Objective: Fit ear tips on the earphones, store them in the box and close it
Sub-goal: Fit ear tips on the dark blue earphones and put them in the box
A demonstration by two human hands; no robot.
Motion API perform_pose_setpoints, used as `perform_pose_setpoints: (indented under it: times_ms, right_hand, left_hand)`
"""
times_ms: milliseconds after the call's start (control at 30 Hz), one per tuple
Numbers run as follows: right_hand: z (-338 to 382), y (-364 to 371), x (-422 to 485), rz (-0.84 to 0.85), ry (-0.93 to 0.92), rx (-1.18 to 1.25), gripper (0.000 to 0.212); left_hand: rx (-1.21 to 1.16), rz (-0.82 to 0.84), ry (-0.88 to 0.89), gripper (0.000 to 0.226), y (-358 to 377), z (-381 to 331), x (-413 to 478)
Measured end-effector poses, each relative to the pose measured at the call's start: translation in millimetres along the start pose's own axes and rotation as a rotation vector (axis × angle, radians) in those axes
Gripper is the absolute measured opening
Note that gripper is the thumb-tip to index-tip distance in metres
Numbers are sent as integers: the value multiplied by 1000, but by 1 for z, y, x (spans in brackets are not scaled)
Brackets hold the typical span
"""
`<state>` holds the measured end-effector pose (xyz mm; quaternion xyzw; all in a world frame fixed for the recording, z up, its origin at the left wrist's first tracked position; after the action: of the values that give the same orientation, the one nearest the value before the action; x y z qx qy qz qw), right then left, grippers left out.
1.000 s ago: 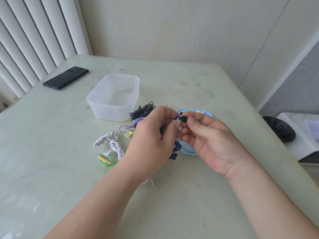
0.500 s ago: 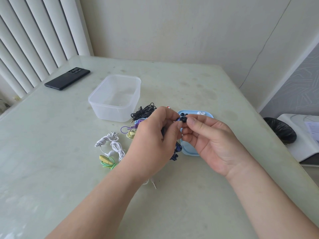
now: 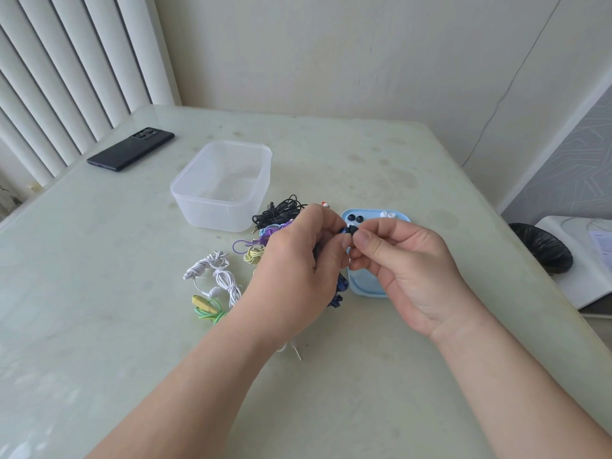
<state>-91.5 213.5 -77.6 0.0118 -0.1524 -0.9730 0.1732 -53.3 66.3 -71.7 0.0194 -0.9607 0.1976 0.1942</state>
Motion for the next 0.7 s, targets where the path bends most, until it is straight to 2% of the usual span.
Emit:
perform_pose_setpoints:
  times_ms: [233, 300, 467, 600, 700]
  right_hand:
    - [2, 0, -1, -30, -72, -81, 6]
    - [0, 0, -1, -33, -79, -116, 10]
    - [0, 1, -2, -44, -96, -134, 13]
    - [1, 4, -3, -17, -53, -9, 10]
    - [1, 4, -3, -10, -47, -24, 10]
  left_hand:
    - [147, -11, 27, 2, 1, -4, 0]
    - [192, -23, 25, 3, 2, -5, 0]
    - [137, -35, -25, 4, 2, -6, -2]
    - [103, -48, -33, 5, 1, -9, -3]
    - [127, -46, -18, 5, 1, -8, -3]
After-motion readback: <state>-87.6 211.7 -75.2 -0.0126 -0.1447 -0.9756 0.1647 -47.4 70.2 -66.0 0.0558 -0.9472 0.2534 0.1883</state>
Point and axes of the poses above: each hand's wrist, its own x-axis towards the middle knuckle, its own y-axis out of the palm, z = x × y, the point moved 5 cm from there along x, towards the middle knuckle, and after that the axes turned 5 degrees about z, right-handed, at the moved point
